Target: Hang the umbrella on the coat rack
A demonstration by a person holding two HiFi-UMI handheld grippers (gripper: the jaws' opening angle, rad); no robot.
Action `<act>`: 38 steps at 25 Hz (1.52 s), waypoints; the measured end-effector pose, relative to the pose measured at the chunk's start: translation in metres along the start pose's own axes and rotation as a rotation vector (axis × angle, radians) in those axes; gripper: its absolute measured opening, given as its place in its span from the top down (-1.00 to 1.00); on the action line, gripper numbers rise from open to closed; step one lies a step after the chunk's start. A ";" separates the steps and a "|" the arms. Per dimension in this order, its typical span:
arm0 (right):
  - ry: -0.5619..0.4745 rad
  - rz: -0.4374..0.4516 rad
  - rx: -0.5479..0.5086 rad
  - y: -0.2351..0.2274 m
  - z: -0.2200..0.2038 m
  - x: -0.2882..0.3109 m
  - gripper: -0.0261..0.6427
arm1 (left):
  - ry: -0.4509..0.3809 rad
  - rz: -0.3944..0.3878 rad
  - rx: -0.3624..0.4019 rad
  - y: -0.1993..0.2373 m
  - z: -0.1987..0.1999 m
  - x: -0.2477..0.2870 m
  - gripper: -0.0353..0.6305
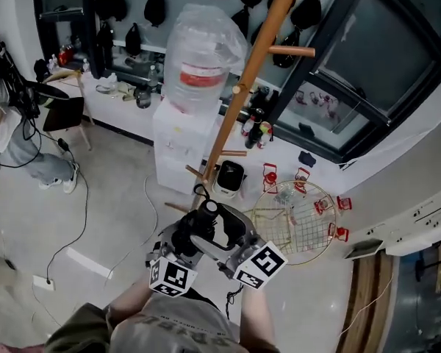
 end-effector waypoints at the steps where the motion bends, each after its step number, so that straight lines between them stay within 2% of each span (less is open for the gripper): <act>1: 0.016 0.019 0.006 -0.003 -0.004 0.001 -0.19 | 0.006 0.000 -0.002 -0.004 -0.003 0.005 0.01; 7: 0.118 0.060 0.015 -0.022 -0.035 0.007 -0.18 | 0.038 -0.010 -0.030 -0.019 -0.015 0.030 0.01; 8: 0.130 0.061 0.032 -0.025 -0.039 0.007 -0.12 | 0.044 -0.012 -0.042 -0.021 -0.017 0.033 0.01; 10: 0.148 0.056 0.070 -0.030 -0.046 0.007 0.14 | 0.051 -0.012 -0.066 -0.022 -0.021 0.038 0.00; 13: 0.168 0.041 0.112 -0.035 -0.056 0.010 0.26 | 0.070 -0.004 -0.078 -0.021 -0.031 0.043 -0.01; 16: 0.181 0.034 0.138 -0.035 -0.063 0.015 0.32 | 0.093 0.006 -0.055 -0.015 -0.040 0.044 -0.04; 21: 0.178 0.008 0.155 -0.038 -0.073 0.025 0.34 | 0.096 -0.043 -0.022 -0.005 -0.051 0.046 -0.14; 26: 0.158 -0.040 0.160 -0.045 -0.084 0.031 0.36 | 0.113 -0.130 -0.011 0.008 -0.067 0.045 -0.40; 32: 0.153 -0.100 0.184 -0.058 -0.098 0.044 0.36 | 0.181 -0.205 -0.064 0.027 -0.091 0.036 -0.52; 38: 0.165 -0.145 0.181 -0.075 -0.114 0.054 0.36 | 0.221 -0.227 -0.119 0.050 -0.110 0.023 -0.54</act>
Point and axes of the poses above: the fingertips, and each gripper's own axes: x forward along the fingers, y to its left, z out of its top, the point moved 3 cm from there along -x, backward along the fingers, and after that the axes turned 10 degrees about -z, right-handed, at the moved point
